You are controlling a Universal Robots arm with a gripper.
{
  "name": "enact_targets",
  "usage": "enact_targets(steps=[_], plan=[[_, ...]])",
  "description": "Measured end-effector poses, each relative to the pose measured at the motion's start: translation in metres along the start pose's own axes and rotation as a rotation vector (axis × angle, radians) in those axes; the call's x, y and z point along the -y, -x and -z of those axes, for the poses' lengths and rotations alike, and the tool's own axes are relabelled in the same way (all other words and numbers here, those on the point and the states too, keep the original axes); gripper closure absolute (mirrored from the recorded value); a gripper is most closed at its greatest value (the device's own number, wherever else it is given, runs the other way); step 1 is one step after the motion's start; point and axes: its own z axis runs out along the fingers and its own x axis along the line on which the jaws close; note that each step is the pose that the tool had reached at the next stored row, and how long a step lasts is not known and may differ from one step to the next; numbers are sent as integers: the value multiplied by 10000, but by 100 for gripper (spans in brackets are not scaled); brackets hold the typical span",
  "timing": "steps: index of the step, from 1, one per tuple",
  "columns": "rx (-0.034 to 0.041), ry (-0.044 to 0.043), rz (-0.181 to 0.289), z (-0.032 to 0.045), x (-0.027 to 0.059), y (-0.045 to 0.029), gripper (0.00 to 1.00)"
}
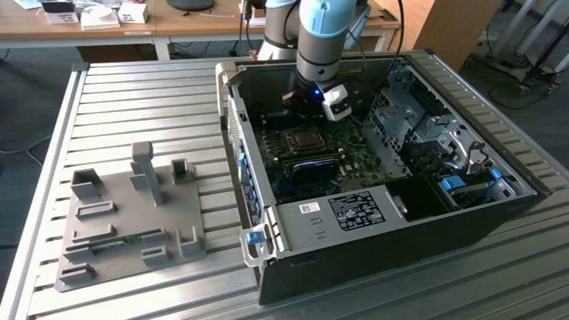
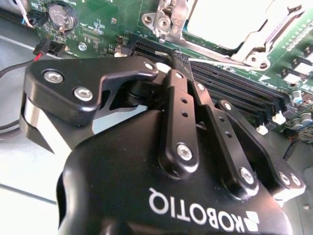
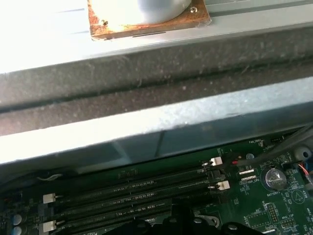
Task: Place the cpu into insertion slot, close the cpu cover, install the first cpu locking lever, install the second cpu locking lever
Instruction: 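Install the first cpu locking lever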
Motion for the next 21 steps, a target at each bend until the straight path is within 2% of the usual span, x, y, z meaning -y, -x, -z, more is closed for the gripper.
enact_targets(steps=[11,14,21], plan=[[16,125,-171,-2,-9,-11,89],[23,136,-195,-3,-9,-14,89],[119,154,-203,-19,0,-15,89]])
